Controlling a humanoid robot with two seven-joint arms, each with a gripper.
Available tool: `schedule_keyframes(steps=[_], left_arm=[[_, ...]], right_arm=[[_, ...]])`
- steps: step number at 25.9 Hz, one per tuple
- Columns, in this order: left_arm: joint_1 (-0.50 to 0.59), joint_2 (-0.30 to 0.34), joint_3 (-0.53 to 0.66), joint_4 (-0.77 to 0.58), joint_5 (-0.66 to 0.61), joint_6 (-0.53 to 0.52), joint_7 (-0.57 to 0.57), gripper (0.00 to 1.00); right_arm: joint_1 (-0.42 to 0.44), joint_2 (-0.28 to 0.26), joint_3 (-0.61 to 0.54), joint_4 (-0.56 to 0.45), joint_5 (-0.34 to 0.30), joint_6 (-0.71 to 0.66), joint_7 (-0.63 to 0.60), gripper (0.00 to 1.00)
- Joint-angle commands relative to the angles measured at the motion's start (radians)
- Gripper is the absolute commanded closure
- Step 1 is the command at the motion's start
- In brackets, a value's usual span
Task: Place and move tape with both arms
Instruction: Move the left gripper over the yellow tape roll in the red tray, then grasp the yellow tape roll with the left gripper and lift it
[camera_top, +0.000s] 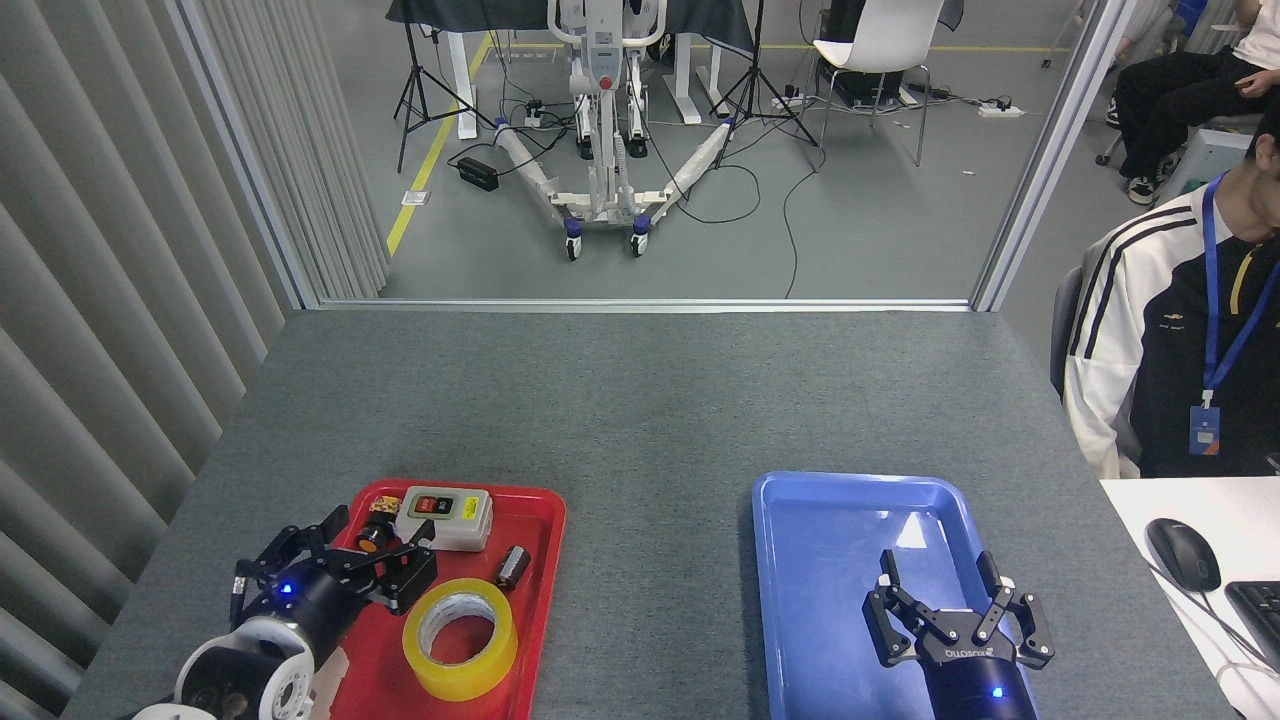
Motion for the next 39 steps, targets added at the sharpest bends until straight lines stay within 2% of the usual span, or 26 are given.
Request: schedule_keyframes(steps=[1, 4, 8, 14, 24, 26, 29, 31, 35, 37, 39], left_arm=[[-0.06, 0.0, -0.011, 0.004, 0.001, 0.002, -0.313, 0.0], [-0.078, -0.004, -0.011, 0.0, 0.001, 0.002, -0.497, 0.0], [-0.117, -0.009, -0.016, 0.04, -0.008, -0.006, -0.634, 0.0], [-0.157, -0.033, -0.065, 0.062, -0.008, -0.038, -0.64, 0.0], [-0.23, -0.04, -0.14, 0.244, -0.013, -0.056, -0.638, 0.02], [-0.236, -0.038, -0.14, 0.263, -0.016, -0.055, -0.638, 0.15], [-0.241, -0.038, -0.14, 0.267, -0.036, -0.055, -0.638, 0.24], [-0.241, -0.041, -0.144, 0.277, -0.037, -0.055, -0.64, 0.35], [-0.24, -0.064, -0.164, 0.278, -0.034, -0.056, -0.64, 0.81], [-0.238, -0.072, -0.161, 0.277, -0.023, -0.059, -0.64, 1.0], [-0.238, -0.076, -0.157, 0.277, -0.017, -0.059, -0.638, 1.0]], right_arm=[[0.003, 0.0, 0.0, -0.001, 0.008, 0.002, 0.002, 0.0], [0.003, 0.003, -0.001, -0.005, 0.008, 0.005, 0.002, 0.0], [0.003, 0.003, -0.001, -0.011, 0.007, 0.01, 0.002, 0.0], [0.009, 0.003, -0.001, -0.015, 0.004, 0.027, 0.003, 0.0], [0.014, 0.002, 0.0, -0.017, 0.004, 0.021, 0.006, 0.0], [0.017, 0.003, 0.0, -0.017, 0.004, 0.025, 0.003, 0.0], [0.017, 0.002, -0.001, -0.017, 0.002, 0.022, 0.003, 0.0], [0.017, 0.002, -0.001, -0.017, 0.002, 0.019, 0.003, 0.0], [0.017, 0.002, -0.001, -0.017, 0.002, 0.016, -0.001, 0.0], [0.017, 0.002, -0.001, -0.017, 0.002, 0.013, -0.001, 0.0], [0.017, 0.002, -0.001, -0.017, 0.002, 0.007, -0.003, 0.0]])
